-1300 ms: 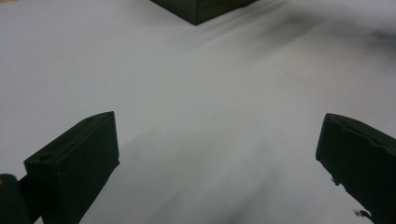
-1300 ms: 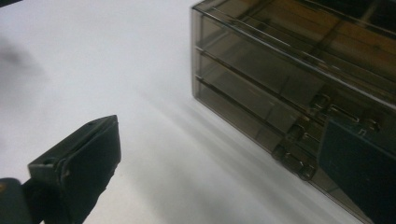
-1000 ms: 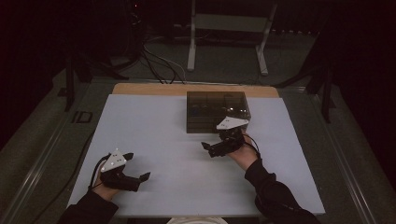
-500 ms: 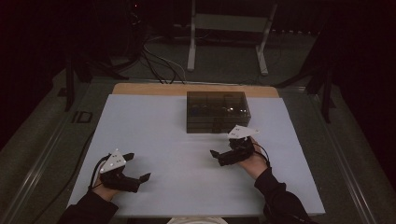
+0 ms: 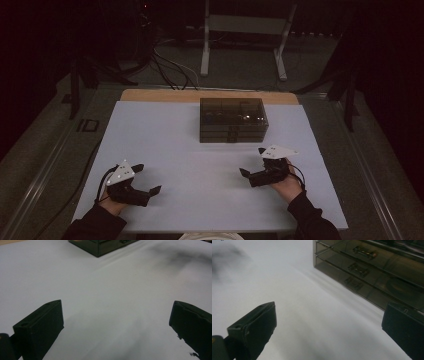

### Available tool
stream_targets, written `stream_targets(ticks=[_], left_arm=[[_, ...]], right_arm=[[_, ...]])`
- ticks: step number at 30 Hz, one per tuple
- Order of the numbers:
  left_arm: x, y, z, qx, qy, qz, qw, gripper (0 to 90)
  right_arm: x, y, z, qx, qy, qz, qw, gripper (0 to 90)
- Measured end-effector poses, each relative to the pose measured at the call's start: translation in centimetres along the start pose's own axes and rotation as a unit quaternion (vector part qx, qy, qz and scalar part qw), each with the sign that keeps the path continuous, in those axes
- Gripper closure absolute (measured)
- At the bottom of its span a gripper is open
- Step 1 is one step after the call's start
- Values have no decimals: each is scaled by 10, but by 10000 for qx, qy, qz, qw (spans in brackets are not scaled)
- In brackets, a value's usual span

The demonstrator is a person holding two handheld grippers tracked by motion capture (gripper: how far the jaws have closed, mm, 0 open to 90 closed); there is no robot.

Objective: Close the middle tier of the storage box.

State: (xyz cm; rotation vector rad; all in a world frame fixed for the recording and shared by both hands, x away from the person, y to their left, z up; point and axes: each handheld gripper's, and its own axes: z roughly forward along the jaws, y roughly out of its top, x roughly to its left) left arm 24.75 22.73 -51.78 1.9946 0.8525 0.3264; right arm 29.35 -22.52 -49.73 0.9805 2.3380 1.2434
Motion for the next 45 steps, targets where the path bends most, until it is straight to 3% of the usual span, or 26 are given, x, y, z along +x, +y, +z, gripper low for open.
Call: stream_targets(ticks=[5,20,26,34,45], left_arm=[[0,0,0,-2,3,-4,10000,9],[1,0,0,-17,-33,3,10000,9],[0,-1,0,-16,-45,-5,10000,9],[0,-1,1,-15,-89,21,10000,9],[-1,-2,0,-167,-256,-6,9995,9]], right_arm=[[-5,-10,-11,21,-160,-32,9999,0],[-17,-53,-36,136,-515,576,9969,0],[-16,-68,-38,252,-589,666,9957,0],[-21,-70,-19,376,-623,740,9946,0],[-21,-69,-23,207,-576,689,9957,0]])
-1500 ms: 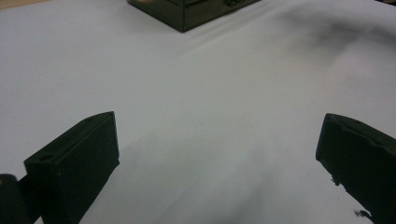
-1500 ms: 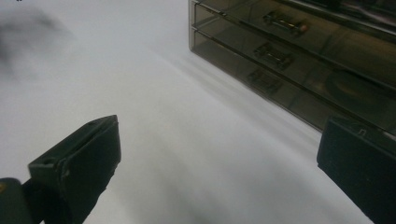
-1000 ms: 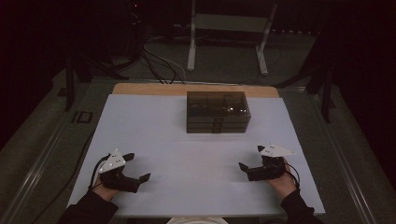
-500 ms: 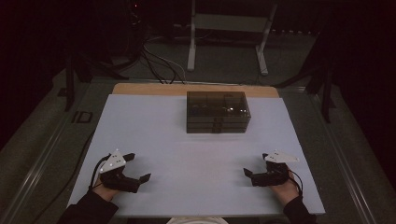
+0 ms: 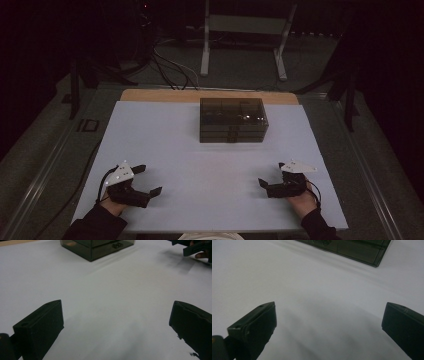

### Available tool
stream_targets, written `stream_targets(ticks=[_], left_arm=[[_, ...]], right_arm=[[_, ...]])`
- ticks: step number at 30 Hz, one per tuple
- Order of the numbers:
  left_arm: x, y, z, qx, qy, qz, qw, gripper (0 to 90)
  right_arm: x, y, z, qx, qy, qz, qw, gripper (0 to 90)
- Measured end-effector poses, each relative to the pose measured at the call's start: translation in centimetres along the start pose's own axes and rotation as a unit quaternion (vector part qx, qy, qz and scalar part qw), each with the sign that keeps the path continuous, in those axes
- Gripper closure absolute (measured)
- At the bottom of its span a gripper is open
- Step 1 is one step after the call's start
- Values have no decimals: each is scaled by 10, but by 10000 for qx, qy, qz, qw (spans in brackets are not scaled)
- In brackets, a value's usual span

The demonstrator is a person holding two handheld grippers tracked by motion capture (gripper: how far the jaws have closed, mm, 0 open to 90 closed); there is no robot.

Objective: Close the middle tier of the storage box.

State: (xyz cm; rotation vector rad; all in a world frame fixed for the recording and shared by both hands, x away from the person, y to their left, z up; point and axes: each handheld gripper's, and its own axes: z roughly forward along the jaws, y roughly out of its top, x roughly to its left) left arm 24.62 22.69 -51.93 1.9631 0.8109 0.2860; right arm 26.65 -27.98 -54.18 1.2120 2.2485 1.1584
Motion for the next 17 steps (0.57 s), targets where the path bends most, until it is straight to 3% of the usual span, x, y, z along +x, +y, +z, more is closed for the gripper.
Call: stream_targets(ticks=[5,17], left_arm=[[0,-1,1,34,-32,13,10000,9],[-1,0,1,0,-18,47,10000,9]], right_arm=[[2,0,-1,38,-36,-126,9999,0],[4,-2,-1,83,28,-177,9998,0]])
